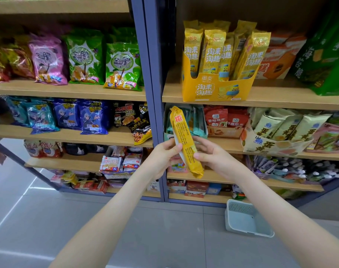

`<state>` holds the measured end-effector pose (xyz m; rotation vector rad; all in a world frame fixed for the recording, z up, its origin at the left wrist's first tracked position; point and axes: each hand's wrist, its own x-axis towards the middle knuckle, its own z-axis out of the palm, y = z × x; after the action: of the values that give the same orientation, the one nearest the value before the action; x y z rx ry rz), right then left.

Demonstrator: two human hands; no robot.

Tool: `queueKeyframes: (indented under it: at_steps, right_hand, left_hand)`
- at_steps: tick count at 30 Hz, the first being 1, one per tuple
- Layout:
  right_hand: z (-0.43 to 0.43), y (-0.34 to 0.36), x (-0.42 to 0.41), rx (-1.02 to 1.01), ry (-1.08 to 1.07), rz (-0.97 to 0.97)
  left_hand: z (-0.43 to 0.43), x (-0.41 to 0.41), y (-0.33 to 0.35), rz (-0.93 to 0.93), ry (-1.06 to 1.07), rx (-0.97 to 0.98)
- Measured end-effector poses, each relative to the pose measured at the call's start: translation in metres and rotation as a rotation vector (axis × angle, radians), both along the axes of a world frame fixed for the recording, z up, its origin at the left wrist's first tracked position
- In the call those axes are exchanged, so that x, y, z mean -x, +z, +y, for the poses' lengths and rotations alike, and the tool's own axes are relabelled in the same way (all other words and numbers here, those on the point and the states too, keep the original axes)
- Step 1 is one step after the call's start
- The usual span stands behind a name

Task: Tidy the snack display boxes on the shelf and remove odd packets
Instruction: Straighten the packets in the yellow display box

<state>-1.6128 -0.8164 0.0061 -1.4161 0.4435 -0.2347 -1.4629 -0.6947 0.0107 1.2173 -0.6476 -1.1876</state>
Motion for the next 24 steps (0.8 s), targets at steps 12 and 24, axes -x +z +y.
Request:
queueKeyframes:
  at_steps: [12, 24]
  right_hand:
    - [-0.025, 0.062, -0.016, 0.501, -0.142, -0.039]
    - [-0.060, 0.170, -0.041, 0.636, -0.575, -0.463]
  left_hand:
    - [-0.034, -0.008, 0.060, -0.354, 0.074, 0.117]
    - [-0.080, -0.032, 0.150, -0.811, 0.227, 0.437]
